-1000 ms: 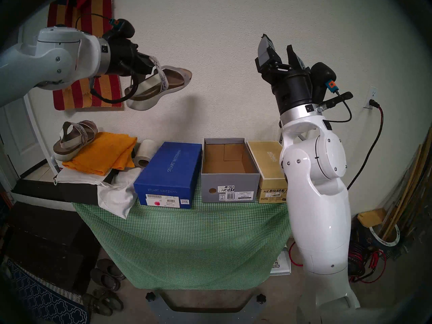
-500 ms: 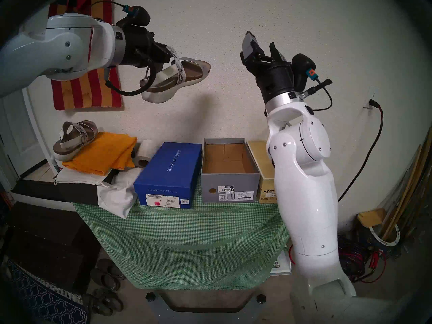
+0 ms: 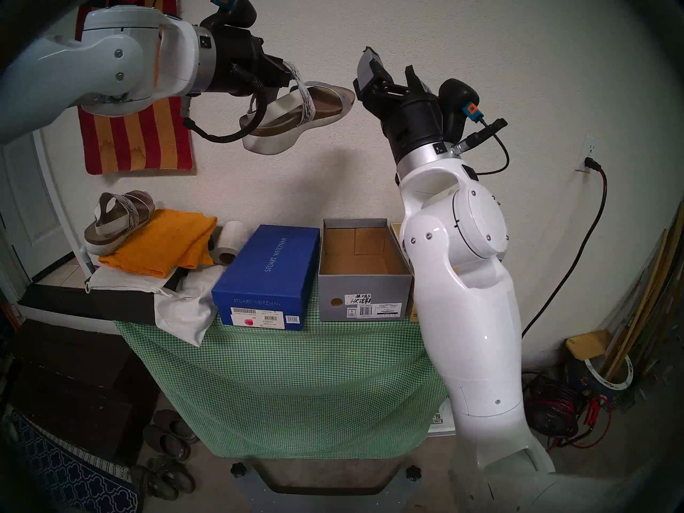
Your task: Put shoes into shoe box
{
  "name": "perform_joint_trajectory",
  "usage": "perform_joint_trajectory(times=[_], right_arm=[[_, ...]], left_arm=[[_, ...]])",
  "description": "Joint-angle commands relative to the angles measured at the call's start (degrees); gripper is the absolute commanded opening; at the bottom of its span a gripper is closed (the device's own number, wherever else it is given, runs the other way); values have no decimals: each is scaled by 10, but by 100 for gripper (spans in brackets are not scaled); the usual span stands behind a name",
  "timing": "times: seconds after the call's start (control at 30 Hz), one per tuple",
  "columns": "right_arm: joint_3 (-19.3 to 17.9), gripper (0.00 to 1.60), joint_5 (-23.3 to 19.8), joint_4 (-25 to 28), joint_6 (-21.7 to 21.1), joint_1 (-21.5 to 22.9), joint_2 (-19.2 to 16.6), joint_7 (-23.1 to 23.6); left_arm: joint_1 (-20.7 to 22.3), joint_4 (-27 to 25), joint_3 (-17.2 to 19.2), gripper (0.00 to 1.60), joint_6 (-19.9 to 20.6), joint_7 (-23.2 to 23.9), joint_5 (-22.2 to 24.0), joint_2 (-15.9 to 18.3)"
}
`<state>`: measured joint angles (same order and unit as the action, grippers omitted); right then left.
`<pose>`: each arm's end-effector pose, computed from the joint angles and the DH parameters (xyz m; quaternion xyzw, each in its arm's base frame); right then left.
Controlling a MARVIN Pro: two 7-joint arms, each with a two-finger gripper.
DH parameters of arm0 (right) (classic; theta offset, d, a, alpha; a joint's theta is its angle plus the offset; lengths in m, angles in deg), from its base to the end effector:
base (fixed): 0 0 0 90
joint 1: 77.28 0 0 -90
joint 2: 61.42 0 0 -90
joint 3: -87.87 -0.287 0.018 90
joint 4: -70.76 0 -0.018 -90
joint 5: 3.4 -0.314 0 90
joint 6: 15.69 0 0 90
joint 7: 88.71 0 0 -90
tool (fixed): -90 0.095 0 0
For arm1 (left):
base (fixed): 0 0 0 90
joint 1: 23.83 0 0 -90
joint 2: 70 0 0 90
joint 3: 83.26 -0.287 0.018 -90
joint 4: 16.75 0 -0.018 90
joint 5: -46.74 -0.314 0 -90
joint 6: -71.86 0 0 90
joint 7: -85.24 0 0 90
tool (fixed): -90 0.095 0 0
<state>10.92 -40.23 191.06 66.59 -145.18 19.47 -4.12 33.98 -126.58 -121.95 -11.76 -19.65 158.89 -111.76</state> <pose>0.3953 0.0692 0.0280 -0.4263 -0.0052 -0.8515 0.3054 0.4185 -0.0689 0.1544 0.6738 -0.2959 0.6701 0.0969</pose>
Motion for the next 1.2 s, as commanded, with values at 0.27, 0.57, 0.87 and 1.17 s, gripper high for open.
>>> perform_joint_trajectory(times=[0.27,0.57,0.87,1.17], right_arm=[[-46,160,-26,-17,-81,58,-16,69],[-69,160,-35,-73,-120,120,-48,150],[-65,160,-16,-134,-109,185,-28,171],[-60,160,-13,-160,-103,208,-31,185]], left_arm=[[5,4,5,0,-4,3,-1,-4],[5,4,4,0,-4,3,0,-5],[6,4,4,0,-5,4,-1,-5],[6,4,4,0,-6,4,-1,-5]])
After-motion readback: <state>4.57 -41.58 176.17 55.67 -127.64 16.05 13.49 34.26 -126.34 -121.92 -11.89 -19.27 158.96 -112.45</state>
